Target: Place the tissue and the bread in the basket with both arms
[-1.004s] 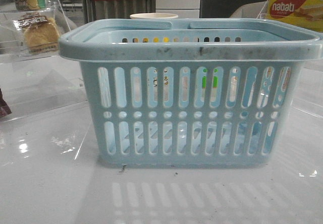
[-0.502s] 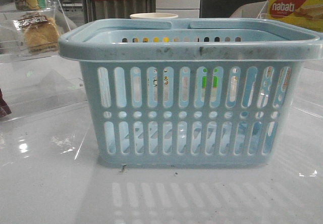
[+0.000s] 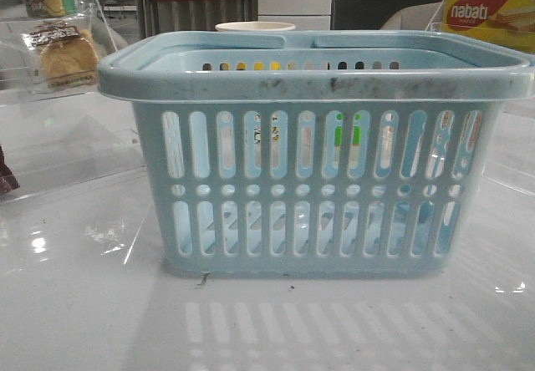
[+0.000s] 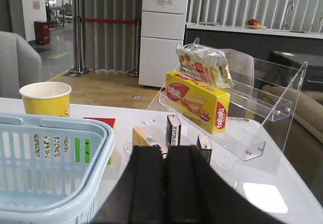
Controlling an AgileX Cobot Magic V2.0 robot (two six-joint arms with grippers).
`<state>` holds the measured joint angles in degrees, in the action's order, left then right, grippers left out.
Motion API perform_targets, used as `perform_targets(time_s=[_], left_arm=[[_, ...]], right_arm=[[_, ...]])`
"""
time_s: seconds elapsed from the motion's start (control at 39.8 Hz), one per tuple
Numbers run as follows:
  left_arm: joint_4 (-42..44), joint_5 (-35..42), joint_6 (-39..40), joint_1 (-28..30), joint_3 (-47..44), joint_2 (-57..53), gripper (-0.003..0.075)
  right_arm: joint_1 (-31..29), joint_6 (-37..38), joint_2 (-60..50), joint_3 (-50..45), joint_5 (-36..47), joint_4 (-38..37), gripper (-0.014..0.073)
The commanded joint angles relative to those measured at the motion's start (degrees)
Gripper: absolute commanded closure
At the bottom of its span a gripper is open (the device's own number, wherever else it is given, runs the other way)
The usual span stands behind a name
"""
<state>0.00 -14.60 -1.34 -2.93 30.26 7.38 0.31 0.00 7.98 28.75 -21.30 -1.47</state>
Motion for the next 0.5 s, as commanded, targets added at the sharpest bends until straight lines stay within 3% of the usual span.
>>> perform_targets(time_s=[0.0, 0.15, 0.48], left_arm=[[0.0, -1.6, 0.53, -0.41, 7.01, 5.06, 0.0629], [0.0, -7.44, 0.53, -0.41, 11.57, 10.16, 0.0629], [0.0, -11.54, 0.53, -0.41, 11.56, 16.41, 0.0629]], right_arm=[[0.08, -0.61, 5.26, 6.82, -0.35, -0.56, 0.054], [0.08, -0.61, 11.27, 12.34, -5.99, -0.56, 0.054], [0.08, -0.61, 18.53, 10.03, -8.68, -0.56, 0.054]])
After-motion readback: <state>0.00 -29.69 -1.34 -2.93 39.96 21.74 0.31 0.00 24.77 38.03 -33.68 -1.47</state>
